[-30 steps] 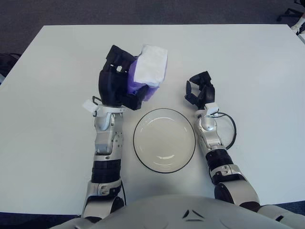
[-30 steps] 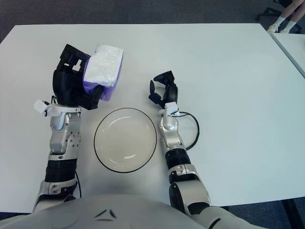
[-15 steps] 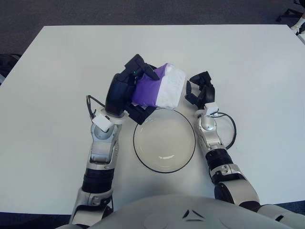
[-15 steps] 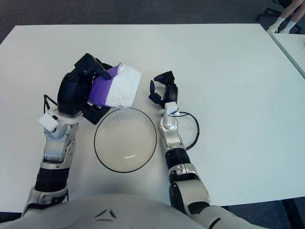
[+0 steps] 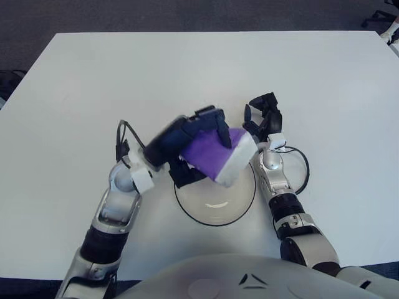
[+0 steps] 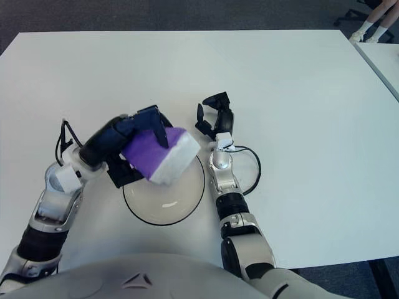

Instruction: Put the tissue paper into the plate.

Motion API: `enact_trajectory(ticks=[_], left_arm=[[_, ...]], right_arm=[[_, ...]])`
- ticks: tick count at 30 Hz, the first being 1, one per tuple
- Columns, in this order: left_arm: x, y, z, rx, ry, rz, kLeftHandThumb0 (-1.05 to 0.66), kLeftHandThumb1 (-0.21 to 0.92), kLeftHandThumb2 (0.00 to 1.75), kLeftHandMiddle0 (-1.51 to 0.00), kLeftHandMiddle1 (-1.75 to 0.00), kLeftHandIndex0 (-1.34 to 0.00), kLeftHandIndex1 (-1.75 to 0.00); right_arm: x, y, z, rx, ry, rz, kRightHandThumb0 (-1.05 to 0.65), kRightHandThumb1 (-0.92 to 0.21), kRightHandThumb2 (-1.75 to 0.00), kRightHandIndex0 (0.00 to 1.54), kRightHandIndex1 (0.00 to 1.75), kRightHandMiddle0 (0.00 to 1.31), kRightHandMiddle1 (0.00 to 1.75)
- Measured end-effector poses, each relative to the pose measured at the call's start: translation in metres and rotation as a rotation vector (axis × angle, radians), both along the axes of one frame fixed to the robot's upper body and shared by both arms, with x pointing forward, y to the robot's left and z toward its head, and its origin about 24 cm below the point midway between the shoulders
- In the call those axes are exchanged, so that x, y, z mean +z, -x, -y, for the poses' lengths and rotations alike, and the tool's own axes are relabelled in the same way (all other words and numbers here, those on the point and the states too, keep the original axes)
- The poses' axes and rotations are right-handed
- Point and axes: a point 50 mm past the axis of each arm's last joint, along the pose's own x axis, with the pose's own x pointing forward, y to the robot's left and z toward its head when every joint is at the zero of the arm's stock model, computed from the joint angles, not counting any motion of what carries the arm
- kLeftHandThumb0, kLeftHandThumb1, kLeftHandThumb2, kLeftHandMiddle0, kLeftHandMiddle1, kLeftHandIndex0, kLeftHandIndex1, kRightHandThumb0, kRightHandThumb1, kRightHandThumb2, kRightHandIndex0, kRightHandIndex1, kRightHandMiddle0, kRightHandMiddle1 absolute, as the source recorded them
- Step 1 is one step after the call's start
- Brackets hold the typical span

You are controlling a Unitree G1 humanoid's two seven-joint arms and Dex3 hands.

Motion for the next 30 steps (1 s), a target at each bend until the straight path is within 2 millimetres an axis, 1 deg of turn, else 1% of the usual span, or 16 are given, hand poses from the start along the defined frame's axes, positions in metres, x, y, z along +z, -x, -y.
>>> enact_trajectory(ticks=[7,14,23,26,28,30], left_arm=[[-0.006,0.004,0.005,0.02,-0.147,0.093,0.0,0.0,1.64,-0.87,-1.64,-0.63,-1.75],[-0.008,0.001,0.006,0.021,-0.264,0.192,0.0,0.01,1.64,-0.87,-1.65,-0.61,-1.75],[-0.013,0.002,0.014,0.011,-0.313,0.214,0.0,0.01,1.64,-0.87,-1.66,-0.61,-1.75],[-0.013,0.002,0.015,0.009,-0.314,0.204,0.0,-0.02,1.69,-0.88,-1.7,-0.62,-1.75],[-0.012,0.003,0.015,0.017,-0.309,0.193,0.0,-0.04,1.72,-0.9,-1.73,-0.65,-1.73],[-0.011,0.004,0.015,0.024,-0.297,0.178,-0.01,-0.02,1.68,-0.88,-1.74,-0.65,-1.68]], right_arm=[[0.002,0.001,-0.001,0.042,0.018,0.029,-0.39,-0.64,-0.92,0.71,1.35,0.37,1.75],[0.002,0.001,-0.001,0.05,0.02,0.035,-0.39,-0.63,-0.94,0.72,1.33,0.38,1.75],[0.003,0.001,-0.001,0.041,0.017,0.035,-0.39,-0.64,-0.93,0.71,1.31,0.37,1.75],[0.003,0.001,-0.001,0.039,0.017,0.035,-0.39,-0.64,-0.92,0.71,1.31,0.37,1.75],[0.002,0.001,0.0,0.035,0.015,0.034,-0.39,-0.65,-0.9,0.7,1.3,0.36,1.75],[0.002,0.001,0.0,0.032,0.014,0.034,-0.39,-0.66,-0.89,0.7,1.3,0.35,1.75]])
